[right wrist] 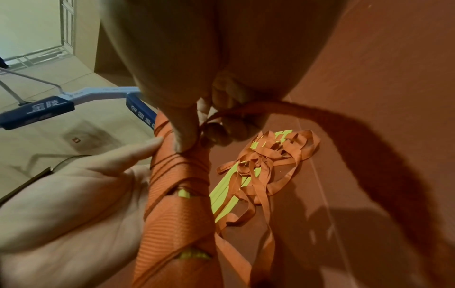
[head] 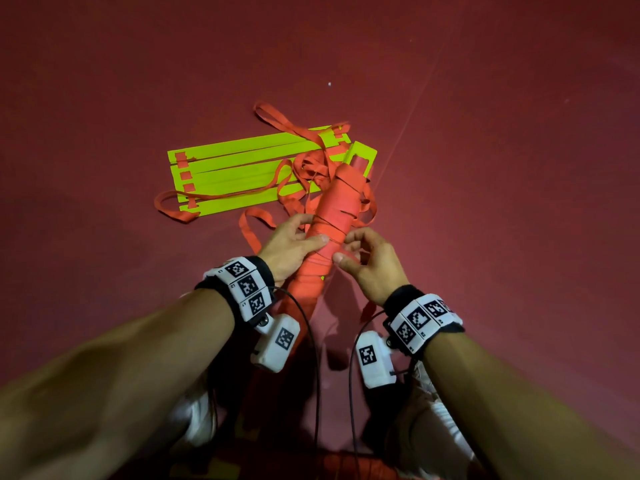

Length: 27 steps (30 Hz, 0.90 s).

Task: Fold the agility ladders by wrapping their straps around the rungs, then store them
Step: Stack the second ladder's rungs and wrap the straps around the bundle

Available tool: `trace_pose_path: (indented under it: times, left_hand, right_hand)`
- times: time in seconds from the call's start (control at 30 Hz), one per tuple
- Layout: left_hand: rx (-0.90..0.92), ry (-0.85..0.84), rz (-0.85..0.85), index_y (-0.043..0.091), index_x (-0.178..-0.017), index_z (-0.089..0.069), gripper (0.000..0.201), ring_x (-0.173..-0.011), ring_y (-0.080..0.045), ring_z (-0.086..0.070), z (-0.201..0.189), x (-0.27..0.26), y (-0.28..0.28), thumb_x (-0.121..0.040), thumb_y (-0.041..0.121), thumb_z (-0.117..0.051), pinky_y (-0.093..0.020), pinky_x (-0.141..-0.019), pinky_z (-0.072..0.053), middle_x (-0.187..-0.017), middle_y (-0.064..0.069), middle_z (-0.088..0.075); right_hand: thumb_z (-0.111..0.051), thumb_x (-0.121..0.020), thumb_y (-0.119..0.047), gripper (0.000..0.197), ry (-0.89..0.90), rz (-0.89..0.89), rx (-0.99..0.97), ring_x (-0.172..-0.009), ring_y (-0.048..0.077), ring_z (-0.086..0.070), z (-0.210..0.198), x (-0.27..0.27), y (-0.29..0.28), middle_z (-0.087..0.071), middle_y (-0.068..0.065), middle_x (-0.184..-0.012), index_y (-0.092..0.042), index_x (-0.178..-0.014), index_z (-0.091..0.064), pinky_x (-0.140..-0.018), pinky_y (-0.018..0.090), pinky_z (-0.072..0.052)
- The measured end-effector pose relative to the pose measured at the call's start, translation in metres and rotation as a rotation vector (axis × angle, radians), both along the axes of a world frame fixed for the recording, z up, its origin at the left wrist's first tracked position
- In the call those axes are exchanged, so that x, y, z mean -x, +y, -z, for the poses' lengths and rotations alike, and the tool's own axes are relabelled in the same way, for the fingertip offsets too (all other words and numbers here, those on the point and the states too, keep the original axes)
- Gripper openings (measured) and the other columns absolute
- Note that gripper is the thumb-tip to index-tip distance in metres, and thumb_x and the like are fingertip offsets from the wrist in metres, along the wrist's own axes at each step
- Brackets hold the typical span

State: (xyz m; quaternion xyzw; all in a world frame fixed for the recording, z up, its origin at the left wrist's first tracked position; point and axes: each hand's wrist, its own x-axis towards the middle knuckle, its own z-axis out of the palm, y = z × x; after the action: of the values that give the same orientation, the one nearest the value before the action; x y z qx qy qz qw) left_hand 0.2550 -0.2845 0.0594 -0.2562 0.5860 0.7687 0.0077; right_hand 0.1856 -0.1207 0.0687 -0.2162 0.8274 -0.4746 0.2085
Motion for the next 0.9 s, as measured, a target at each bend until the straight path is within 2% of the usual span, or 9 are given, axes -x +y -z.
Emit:
trace_pose_path:
  times: [0.1,0.2,0.3,0.43,0.53,0.67,0.73,0.8,0.9]
  left_hand:
    - [-0.080,-0.013,-0.037,0.013,-0.119,-0.056,0.026,-0.077,-0.024,-0.065,-0.001,0.000,0.001,-0.097,0.002,-0.059,-0.041,-0.079,-0.056,-0.093,-0.010,-0.067]
    - [-0.026,-0.029,-0.004,0.012,-0.120,-0.053,0.032,-0.074,-0.021,-0.064,-0.003,-0.001,0.001,-0.091,0.005,-0.064,-0.034,-0.070,-0.055,-0.093,-0.010,-0.065]
    - [0.139,-0.016,0.087,0.024,-0.125,-0.051,0.070,-0.091,-0.027,-0.071,0.001,-0.004,-0.001,-0.065,0.034,-0.084,-0.040,-0.084,-0.058,-0.107,-0.009,-0.071]
    - [0.259,-0.020,0.152,0.044,-0.114,-0.056,0.083,-0.103,-0.025,-0.071,0.010,-0.004,-0.006,-0.042,0.064,-0.092,-0.053,-0.096,-0.055,-0.111,-0.001,-0.074]
    - [0.288,-0.021,0.157,0.041,-0.113,-0.059,0.081,-0.102,-0.022,-0.071,0.008,-0.003,-0.010,-0.041,0.063,-0.090,-0.051,-0.096,-0.055,-0.109,0.001,-0.074]
    - [0.317,-0.005,0.143,0.032,-0.112,-0.063,0.066,-0.094,-0.012,-0.071,0.003,-0.004,-0.013,-0.055,0.045,-0.093,-0.040,-0.092,-0.056,-0.102,0.007,-0.074]
    - [0.276,-0.016,0.098,0.023,-0.122,-0.060,0.074,-0.091,-0.013,-0.072,0.004,-0.004,-0.013,-0.057,0.039,-0.092,-0.043,-0.090,-0.058,-0.101,0.004,-0.073]
    - [0.229,-0.025,0.066,0.020,-0.127,-0.059,0.087,-0.093,-0.020,-0.074,0.006,-0.006,-0.010,-0.050,0.049,-0.087,-0.050,-0.090,-0.059,-0.102,-0.002,-0.075]
    - [0.191,-0.004,0.118,0.020,-0.128,-0.054,0.083,-0.098,-0.022,-0.072,0.004,-0.006,-0.004,-0.055,0.050,-0.081,-0.049,-0.093,-0.057,-0.113,-0.009,-0.072]
  right_hand:
    - [-0.068,-0.092,-0.034,0.035,-0.015,-0.076,-0.097,-0.070,0.010,-0.059,0.005,-0.002,0.001,-0.065,-0.005,-0.089,-0.014,-0.120,-0.060,-0.074,0.033,-0.052]
    - [-0.060,-0.095,-0.043,0.031,0.016,-0.176,-0.142,-0.059,0.011,-0.056,0.003,-0.006,-0.004,-0.068,0.005,-0.078,-0.014,-0.101,-0.067,-0.065,0.037,-0.050]
    - [-0.069,-0.091,-0.033,0.016,0.066,-0.152,-0.100,-0.060,0.007,-0.055,0.000,-0.007,-0.007,-0.066,-0.005,-0.068,-0.019,-0.086,-0.068,-0.062,0.031,-0.047]
    - [-0.078,-0.081,-0.024,0.012,0.042,-0.092,-0.053,-0.076,0.029,-0.066,0.003,-0.006,-0.006,-0.072,0.007,-0.078,-0.017,-0.080,-0.068,-0.073,0.047,-0.054]
    - [-0.077,-0.080,-0.028,0.011,0.026,-0.108,-0.006,-0.081,0.028,-0.068,0.003,-0.007,-0.006,-0.073,0.005,-0.082,-0.020,-0.081,-0.068,-0.079,0.049,-0.055]
    - [-0.074,-0.086,-0.013,0.007,-0.017,-0.150,0.045,-0.091,0.020,-0.071,0.000,-0.007,-0.001,-0.075,0.003,-0.092,-0.017,-0.091,-0.071,-0.088,0.047,-0.055]
    - [-0.074,-0.086,-0.008,0.009,-0.038,-0.129,0.065,-0.083,0.011,-0.070,-0.003,-0.006,0.000,-0.075,-0.001,-0.086,-0.016,-0.091,-0.072,-0.083,0.040,-0.056]
    - [-0.076,-0.085,-0.008,0.011,-0.044,-0.097,0.075,-0.073,0.005,-0.066,-0.004,-0.006,-0.001,-0.073,-0.005,-0.077,-0.017,-0.087,-0.072,-0.077,0.033,-0.054]
    - [-0.078,-0.084,-0.011,0.012,-0.037,-0.068,0.083,-0.071,0.011,-0.067,-0.002,-0.006,-0.002,-0.073,-0.001,-0.075,-0.020,-0.081,-0.071,-0.076,0.037,-0.054]
